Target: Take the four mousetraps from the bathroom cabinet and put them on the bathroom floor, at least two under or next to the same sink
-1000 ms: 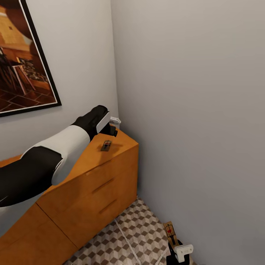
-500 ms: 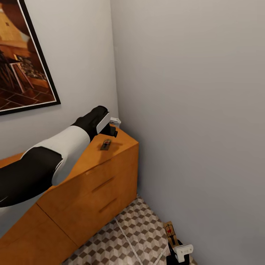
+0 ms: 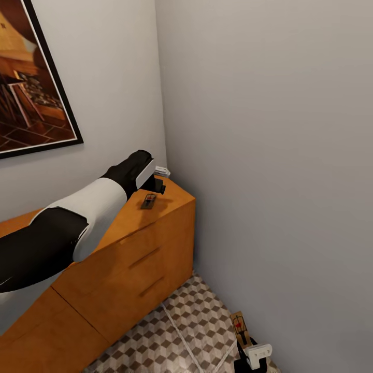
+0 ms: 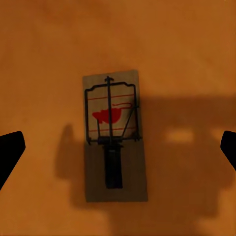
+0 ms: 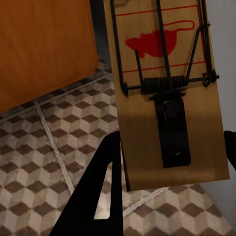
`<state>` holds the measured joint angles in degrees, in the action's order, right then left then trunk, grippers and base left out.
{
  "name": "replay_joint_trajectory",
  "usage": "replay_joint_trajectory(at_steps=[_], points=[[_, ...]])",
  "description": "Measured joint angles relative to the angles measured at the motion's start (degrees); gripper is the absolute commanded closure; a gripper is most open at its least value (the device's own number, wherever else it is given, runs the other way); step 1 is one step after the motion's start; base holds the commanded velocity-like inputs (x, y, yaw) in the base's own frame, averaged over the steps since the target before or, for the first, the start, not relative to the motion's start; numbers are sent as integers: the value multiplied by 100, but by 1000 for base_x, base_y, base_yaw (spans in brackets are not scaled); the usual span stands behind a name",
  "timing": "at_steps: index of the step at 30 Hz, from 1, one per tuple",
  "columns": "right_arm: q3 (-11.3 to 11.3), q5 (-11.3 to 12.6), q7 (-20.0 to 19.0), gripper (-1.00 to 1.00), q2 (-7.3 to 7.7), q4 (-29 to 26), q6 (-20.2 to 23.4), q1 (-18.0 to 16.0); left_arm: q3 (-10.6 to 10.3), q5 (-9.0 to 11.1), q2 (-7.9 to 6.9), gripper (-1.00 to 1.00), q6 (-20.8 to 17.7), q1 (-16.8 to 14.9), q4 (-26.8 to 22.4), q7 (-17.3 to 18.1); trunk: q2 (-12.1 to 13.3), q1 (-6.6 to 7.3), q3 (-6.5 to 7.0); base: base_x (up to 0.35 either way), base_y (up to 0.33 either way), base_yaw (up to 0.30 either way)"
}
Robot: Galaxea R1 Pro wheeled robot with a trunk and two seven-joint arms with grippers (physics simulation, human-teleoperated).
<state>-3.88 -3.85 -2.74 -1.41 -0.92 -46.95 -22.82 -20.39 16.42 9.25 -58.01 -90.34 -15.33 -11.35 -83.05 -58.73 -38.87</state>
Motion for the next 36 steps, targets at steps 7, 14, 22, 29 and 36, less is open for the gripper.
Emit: replay_joint_trajectory(at_steps=[7, 14, 22, 29, 36], points=[[0, 0, 0, 100, 0, 0, 8, 0, 0, 6, -6, -100, 0, 1, 0, 7, 0, 0, -7, 0, 0, 0], [0, 0, 0, 100, 0, 0, 11, 0, 2, 10, -8, -100, -7, 5, 0, 17, 0, 0, -52, 0, 0, 0], [0, 0, 5, 100, 0, 0, 17, 0, 3, 10, -8, -100, -9, 11, 0, 18, 0, 0, -79, 0, 0, 0], [1, 1, 3, 100, 0, 0, 18, 0, 2, 10, -9, -100, -9, 11, 0, 25, 0, 0, -79, 0, 0, 0], [0, 0, 7, 100, 0, 0, 18, 0, 7, 10, -9, -100, -9, 18, 0, 26, 0, 0, -88, 0, 0, 0]])
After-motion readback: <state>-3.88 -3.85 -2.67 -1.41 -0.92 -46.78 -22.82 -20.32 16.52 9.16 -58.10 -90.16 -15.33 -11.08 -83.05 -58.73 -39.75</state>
